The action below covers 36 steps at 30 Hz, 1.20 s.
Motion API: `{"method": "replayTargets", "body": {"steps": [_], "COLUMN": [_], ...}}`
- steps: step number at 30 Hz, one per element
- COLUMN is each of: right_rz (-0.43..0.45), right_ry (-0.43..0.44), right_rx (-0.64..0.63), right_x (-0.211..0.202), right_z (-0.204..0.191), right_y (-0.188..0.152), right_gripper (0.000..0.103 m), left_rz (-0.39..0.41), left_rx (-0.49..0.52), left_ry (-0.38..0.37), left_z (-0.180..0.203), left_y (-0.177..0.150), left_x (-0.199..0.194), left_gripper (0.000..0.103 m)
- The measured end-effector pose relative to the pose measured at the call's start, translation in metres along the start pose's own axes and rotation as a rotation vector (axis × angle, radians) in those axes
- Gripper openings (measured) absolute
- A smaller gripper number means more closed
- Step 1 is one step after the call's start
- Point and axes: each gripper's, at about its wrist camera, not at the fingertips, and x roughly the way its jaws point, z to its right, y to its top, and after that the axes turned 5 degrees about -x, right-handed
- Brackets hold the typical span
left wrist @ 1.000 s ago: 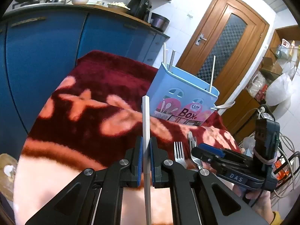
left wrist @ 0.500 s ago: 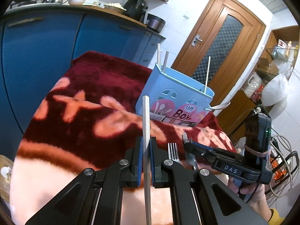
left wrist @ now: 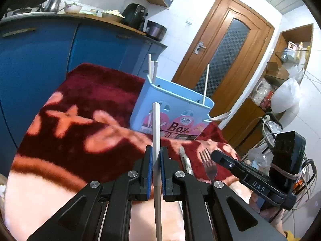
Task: Organize utensils
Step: 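Grasp the white plastic knife with the left tool while the right tool grasps a metal fork, then carry the white knife over the holder and open the left tool while the right tool carries the fork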
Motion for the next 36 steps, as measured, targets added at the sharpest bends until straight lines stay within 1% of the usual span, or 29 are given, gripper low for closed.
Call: {"method": "replayTargets", "body": {"steps": [11,18,23,26,28,31,36], "right_rz": [0.169,0.278,0.315,0.302,0.268,0.218,0.135], "right_ry": [-0.063,-0.099,-0.115,-0.104,-0.088,-0.101,-0.116], "right_rx": [-0.010,-0.006,-0.008,-0.005,0.004,0.016,0.038], "right_x": [-0.038,-0.053,-0.056,-0.055,-0.051,-0.044,-0.027], "right_z": [-0.007,-0.002,0.004,0.009,0.014,0.019,0.029], "right_y": [0.013,0.031,0.045,0.049,0.048,0.043,0.031], "right_gripper": [0.002,0.001,0.001,0.001,0.002,0.002,0.003], "left_rz": [0.062,0.124,0.180,0.199,0.202,0.213,0.290], "left_rx": [0.011,0.024,0.037,0.052,0.062,0.073,0.095], "left_ry": [-0.024,-0.047,-0.050,-0.043,-0.040,-0.044,-0.042], "left_z": [0.014,0.029,0.039,0.045,0.049,0.054,0.064], "left_y": [0.010,0.030,0.048,0.057,0.060,0.065,0.079], "left_x": [-0.003,-0.002,0.003,0.008,0.011,0.015,0.020], "left_gripper": [0.007,0.007,0.007,0.007,0.007,0.007,0.007]}}
